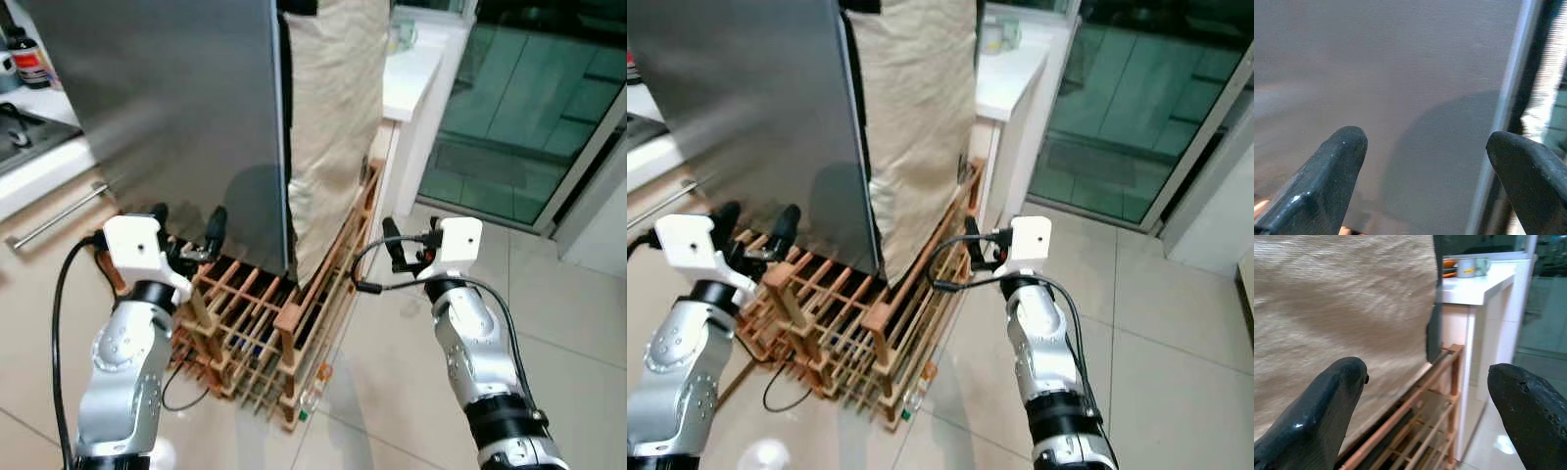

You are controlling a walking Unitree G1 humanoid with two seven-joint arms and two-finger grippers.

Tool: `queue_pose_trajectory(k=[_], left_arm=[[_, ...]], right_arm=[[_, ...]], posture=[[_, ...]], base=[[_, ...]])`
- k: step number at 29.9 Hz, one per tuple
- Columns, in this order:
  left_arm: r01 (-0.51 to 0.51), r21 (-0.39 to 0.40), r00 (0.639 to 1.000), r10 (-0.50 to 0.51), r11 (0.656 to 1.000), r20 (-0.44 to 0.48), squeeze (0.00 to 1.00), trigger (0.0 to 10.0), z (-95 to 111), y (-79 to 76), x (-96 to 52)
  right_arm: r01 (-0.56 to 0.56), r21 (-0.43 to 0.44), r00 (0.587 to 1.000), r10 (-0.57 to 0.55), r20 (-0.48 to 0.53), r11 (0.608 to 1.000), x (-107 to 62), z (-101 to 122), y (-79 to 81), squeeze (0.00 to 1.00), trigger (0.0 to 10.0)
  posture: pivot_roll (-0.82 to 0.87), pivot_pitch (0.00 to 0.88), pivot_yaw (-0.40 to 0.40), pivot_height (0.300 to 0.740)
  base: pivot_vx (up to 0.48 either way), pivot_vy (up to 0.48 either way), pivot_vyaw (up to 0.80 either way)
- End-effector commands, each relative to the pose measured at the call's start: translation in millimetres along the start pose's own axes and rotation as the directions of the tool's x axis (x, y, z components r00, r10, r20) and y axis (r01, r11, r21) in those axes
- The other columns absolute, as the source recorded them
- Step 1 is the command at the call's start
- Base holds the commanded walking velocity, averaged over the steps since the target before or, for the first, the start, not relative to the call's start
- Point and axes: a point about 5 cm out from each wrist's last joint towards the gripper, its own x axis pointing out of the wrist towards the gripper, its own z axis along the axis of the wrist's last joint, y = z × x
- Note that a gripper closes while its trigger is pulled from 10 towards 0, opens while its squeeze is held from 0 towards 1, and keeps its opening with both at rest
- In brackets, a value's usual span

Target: Restocking fridge

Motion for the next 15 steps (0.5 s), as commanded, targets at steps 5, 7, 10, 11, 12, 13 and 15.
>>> queue_pose_trajectory(k=[5, 7, 10, 11, 12, 13, 15], left_arm=[[0.146, -0.035, 0.989, -0.146, 0.989, -0.005, 0.0, 10.0, 11, -29.0, 22.4], [0.166, -0.035, 0.986, -0.167, 0.985, -0.004, 0.0, 10.0, 14, -32.0, 24.4], [0.186, -0.045, 0.982, -0.187, 0.981, -0.006, 0.0, 10.0, 17, -35.1, 30.0], [0.182, -0.045, 0.983, -0.182, 0.982, 0.0, 0.0, 10.0, 19, -35.5, 34.2], [0.182, -0.045, 0.983, -0.182, 0.982, 0.0, 0.0, 10.0, 19, -35.5, 34.2], [0.184, -0.049, 0.983, -0.184, 0.982, 0.005, 0.0, 10.0, 20, -37.0, 37.4], [0.193, -0.061, 0.981, -0.193, 0.979, 0.006, 0.0, 10.0, 21, -40.0, 40.0]], right_arm=[[0.128, -0.11, 0.99, -0.134, -0.047, 0.986, -3.7, -2, -22.7, 0.0, 10.0], [0.144, -0.123, 0.986, -0.152, -0.061, 0.982, -5.6, -4, -26.3, 0.0, 10.0], [0.144, -0.131, 0.986, -0.154, -0.07, 0.981, -8.6, -6, -28.6, 0.0, 10.0], [0.147, -0.13, 0.985, -0.157, -0.074, 0.981, -9.9, -7, -29.5, 0.0, 10.0], [0.147, -0.13, 0.985, -0.157, -0.074, 0.981, -9.9, -7, -29.5, 0.0, 10.0], [0.148, -0.131, 0.985, -0.158, -0.075, 0.98, -10.5, -7, -29.9, 0.0, 10.0], [0.15, -0.133, 0.984, -0.161, -0.076, 0.98, -10.7, -6, -30.1, 0.0, 10.0]], posture=[[-0.13, 0.0, 0.025, 0.74], [-0.13, 0.0, 0.025, 0.74], [-0.14, 0.0, 0.028, 0.74], [-0.14, 0.0, 0.029, 0.74], [-0.14, 0.0, 0.029, 0.74], [-0.15, 0.0, 0.029, 0.74], [-0.15, 0.0, 0.028, 0.74]], base=[[0.0, 0.0, 0.0], [0.0, 0.0, 0.0], [0.0, 0.0, 0.0], [0.0, 0.0, 0.0], [0.0, 0.0, 0.0], [0.0, 0.0, 0.0], [0.0, 0.0, 0.0]])
